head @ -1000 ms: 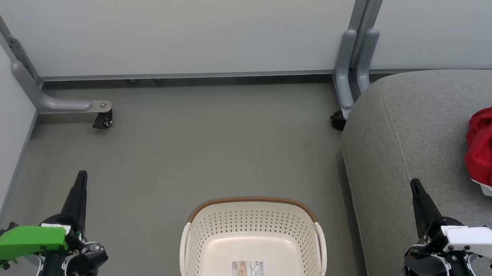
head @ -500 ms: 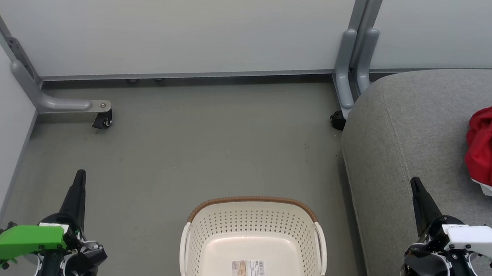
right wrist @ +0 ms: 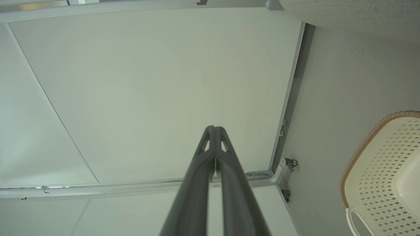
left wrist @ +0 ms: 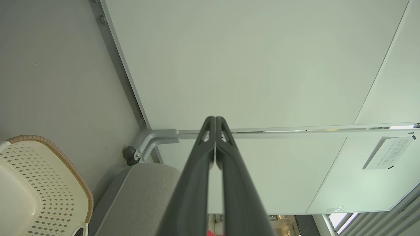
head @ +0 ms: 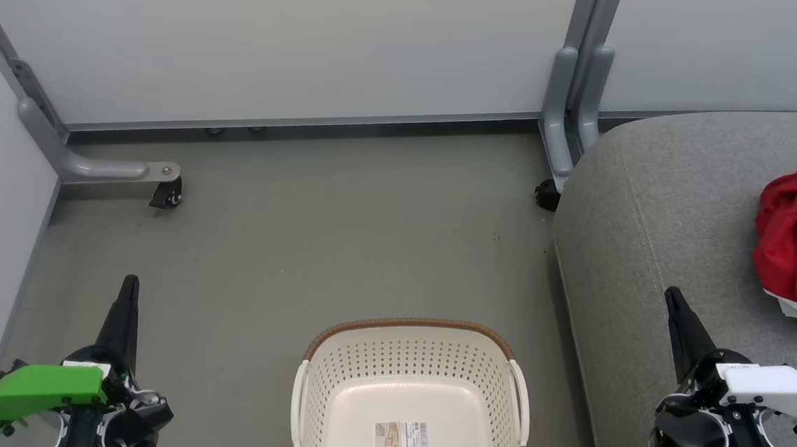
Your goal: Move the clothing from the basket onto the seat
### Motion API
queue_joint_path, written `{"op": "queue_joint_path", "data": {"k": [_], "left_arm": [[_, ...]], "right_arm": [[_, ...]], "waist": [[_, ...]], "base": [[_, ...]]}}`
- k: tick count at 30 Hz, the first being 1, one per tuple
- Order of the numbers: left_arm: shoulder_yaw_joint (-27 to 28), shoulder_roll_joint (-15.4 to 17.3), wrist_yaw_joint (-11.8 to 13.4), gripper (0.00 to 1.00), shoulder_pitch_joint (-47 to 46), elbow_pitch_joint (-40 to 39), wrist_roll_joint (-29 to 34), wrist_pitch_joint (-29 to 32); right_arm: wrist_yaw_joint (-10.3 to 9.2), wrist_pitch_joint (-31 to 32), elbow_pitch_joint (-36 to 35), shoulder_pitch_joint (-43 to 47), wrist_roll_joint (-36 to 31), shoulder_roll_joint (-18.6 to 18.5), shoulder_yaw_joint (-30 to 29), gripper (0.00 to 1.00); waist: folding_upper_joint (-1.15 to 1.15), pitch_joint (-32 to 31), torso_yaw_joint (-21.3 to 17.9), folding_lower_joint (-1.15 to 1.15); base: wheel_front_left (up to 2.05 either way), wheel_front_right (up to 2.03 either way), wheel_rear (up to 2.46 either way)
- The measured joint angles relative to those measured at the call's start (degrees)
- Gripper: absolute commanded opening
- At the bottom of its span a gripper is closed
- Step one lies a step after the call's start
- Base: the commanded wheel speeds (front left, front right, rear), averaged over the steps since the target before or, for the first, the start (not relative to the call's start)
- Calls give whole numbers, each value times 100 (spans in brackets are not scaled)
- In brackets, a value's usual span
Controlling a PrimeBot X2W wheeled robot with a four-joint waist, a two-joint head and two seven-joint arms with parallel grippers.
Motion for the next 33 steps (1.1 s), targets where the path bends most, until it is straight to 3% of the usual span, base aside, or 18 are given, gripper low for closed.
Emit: {"op": "queue_joint_path", "data": {"k": [33], "left_arm": [[43,-45,-1,0,-3,1,43,37]], "right_arm": [[0,35,2,-4,-44,42,-49,0]], "waist": [[0,0,0,0]], "base": [[0,0,0]]}}
